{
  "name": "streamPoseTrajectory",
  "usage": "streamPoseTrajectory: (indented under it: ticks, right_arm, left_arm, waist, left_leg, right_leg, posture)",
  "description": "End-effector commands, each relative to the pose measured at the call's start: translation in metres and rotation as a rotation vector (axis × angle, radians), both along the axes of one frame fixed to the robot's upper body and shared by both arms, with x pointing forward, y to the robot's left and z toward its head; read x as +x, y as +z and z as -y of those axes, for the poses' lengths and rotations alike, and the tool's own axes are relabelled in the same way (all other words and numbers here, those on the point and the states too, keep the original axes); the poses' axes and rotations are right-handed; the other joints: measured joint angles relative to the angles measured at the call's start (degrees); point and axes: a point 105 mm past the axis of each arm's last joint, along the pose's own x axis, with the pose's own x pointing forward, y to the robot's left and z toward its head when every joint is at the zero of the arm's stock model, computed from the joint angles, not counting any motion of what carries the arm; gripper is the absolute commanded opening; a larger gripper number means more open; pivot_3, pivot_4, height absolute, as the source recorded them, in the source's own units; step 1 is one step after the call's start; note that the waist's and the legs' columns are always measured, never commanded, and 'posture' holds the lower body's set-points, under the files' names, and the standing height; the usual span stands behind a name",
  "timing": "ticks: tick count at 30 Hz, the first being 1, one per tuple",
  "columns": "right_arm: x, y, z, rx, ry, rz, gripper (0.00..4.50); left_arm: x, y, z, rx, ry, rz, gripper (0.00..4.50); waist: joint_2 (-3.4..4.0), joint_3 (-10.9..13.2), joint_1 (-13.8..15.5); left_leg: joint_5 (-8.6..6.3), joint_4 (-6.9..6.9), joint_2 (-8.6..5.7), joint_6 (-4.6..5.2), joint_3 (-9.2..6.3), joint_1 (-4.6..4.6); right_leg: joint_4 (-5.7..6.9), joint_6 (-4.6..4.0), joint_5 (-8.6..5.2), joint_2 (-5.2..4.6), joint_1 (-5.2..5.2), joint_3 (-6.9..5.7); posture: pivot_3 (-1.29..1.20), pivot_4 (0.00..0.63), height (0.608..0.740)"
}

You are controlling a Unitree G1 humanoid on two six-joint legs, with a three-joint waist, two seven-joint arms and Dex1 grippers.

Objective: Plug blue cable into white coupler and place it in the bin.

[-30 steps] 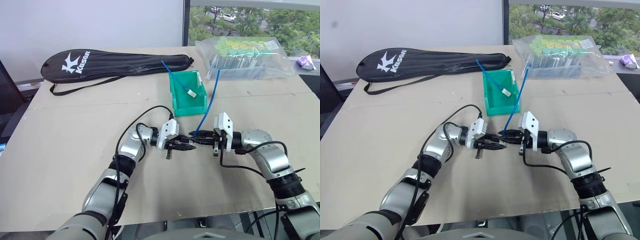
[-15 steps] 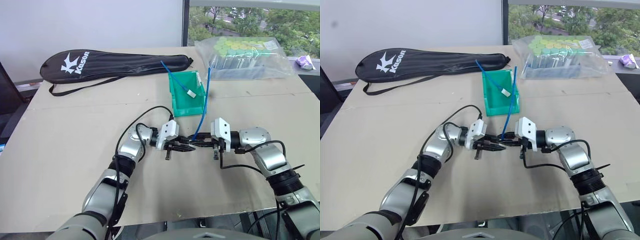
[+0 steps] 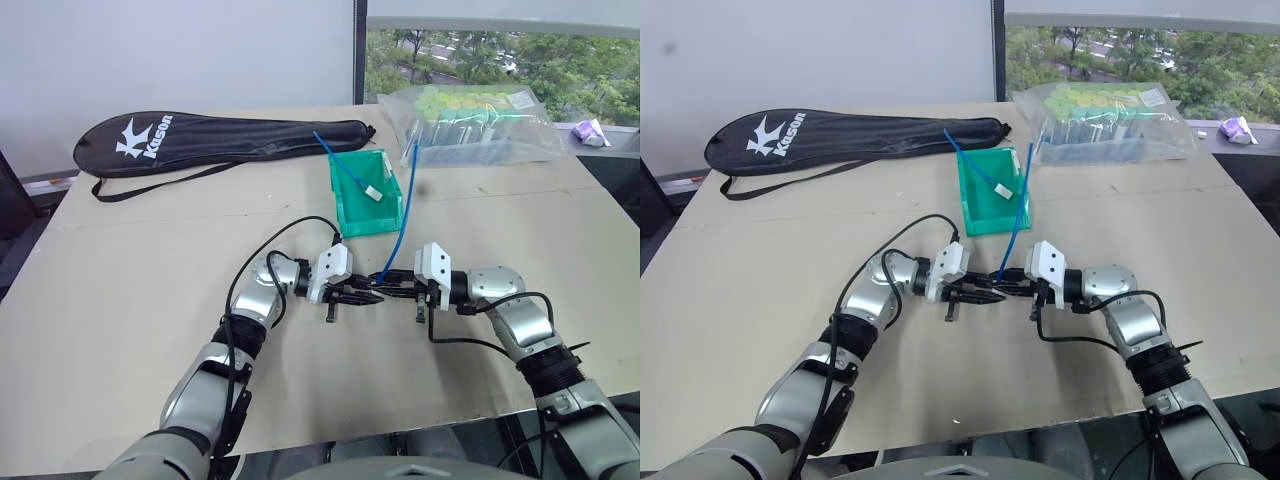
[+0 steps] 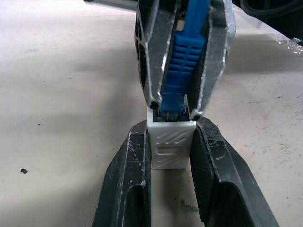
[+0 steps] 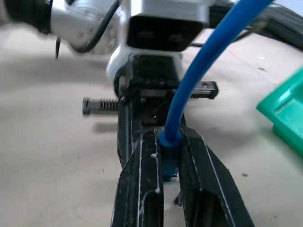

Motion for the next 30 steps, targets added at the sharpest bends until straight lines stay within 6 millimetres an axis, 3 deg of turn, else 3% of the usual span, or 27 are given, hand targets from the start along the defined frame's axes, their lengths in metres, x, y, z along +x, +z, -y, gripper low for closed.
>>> streamPoseTrajectory:
  ticks: [1, 3, 4, 5, 10, 13, 20, 26, 30]
  right_arm:
    - [-0.001, -0.003, 0.003, -0.032, -0.009, -0.036, 0.00]
    - [0.002, 0.015, 0.004, 0.007, -0.016, -0.001, 0.00]
    - [0.004, 0.030, 0.005, 0.035, -0.019, 0.022, 0.00]
    - [0.004, 0.044, 0.006, 0.046, -0.015, 0.048, 0.00]
    - [0.009, 0.087, 0.009, 0.112, -0.026, 0.089, 0.00]
    - [0.029, 0.120, 0.008, 0.181, -0.113, 0.121, 0.00]
    - [0.079, 0.121, -0.005, 0.113, -0.264, 0.046, 0.00]
    - [0.119, 0.119, -0.017, 0.078, -0.372, -0.063, 0.00]
    - [0.146, 0.129, -0.014, 0.087, -0.503, -0.045, 1.61]
  left_arm:
    - [-0.010, -0.011, 0.003, 0.035, -0.031, -0.034, 1.95]
    - [-0.007, -0.008, 0.001, 0.035, -0.005, 0.023, 2.95]
    - [-0.006, -0.002, -0.001, 0.020, 0.010, 0.052, 3.12]
    - [-0.005, 0.005, -0.005, 0.004, 0.029, 0.080, 3.72]
    - [-0.006, 0.029, -0.025, -0.022, 0.115, 0.153, 3.72]
    - [-0.008, 0.063, -0.040, -0.117, 0.289, 0.153, 3.72]
    - [-0.004, 0.126, -0.062, -0.239, 0.681, 0.107, 3.72]
    - [-0.011, 0.136, -0.071, -0.145, 0.754, 0.092, 3.72]
    - [-0.009, 0.132, -0.073, -0.109, 0.801, 0.081, 3.78]
  waist:
    - [0.04, 0.03, 0.04]
    - [0.13, 0.08, 0.06]
    - [0.19, 0.13, 0.07]
    - [0.29, 0.24, -0.01]
    - [0.43, 0.47, -0.07]
    - [0.50, 0.60, -0.17]
    - [0.36, 0.88, 0.30]
    - [0.32, 1.00, -0.11]
    - [0.33, 1.07, -0.18]
  left_leg:
    - [0.00, 0.00, -0.01, 0.00, 0.00, -0.02]
    - [0.00, 0.00, -0.03, 0.00, -0.01, -0.12]
    - [0.00, 0.00, -0.04, 0.00, -0.01, -0.13]
    - [0.00, 0.00, -0.05, 0.00, -0.01, -0.17]
    - [0.00, 0.01, -0.05, 0.00, 0.03, -0.89]
    - [0.01, 0.01, 0.02, -0.01, -0.04, -1.23]
    - [0.01, 0.00, -0.14, -0.01, -0.10, -1.39]
    - [0.02, 0.05, -0.22, -0.02, 0.13, -1.35]
    - [0.13, -0.07, -0.18, -0.21, 0.16, -1.36]
  right_leg:
    - [0.00, 0.00, 0.00, -0.02, -0.02, 0.00]
    - [-0.03, 0.00, 0.00, -0.06, -0.09, -0.01]
    - [-0.03, 0.00, 0.00, -0.07, -0.10, -0.01]
    - [-0.04, 0.00, 0.00, -0.09, -0.13, -0.02]
    - [0.14, 0.02, 0.04, -0.19, -1.01, 0.06]
    - [0.15, 0.02, 0.04, -0.13, -1.33, 0.03]
    - [0.13, 0.05, 0.04, -0.41, -1.40, -0.04]
    - [0.17, 0.06, 0.05, -0.39, -1.41, 0.00]
    - [0.13, 0.07, 0.04, -0.35, -1.48, 0.00]
  posture:
    - [0.00, 0.150, 0.740]
    - [0.00, 0.150, 0.740]
    - [0.00, 0.150, 0.740]
    - [0.00, 0.150, 0.740]
    - [0.00, 0.150, 0.740]
    - [0.00, 0.150, 0.740]
    - [0.00, 0.150, 0.740]
    - [0.00, 0.150, 0.740]
    - [0.00, 0.150, 0.740]
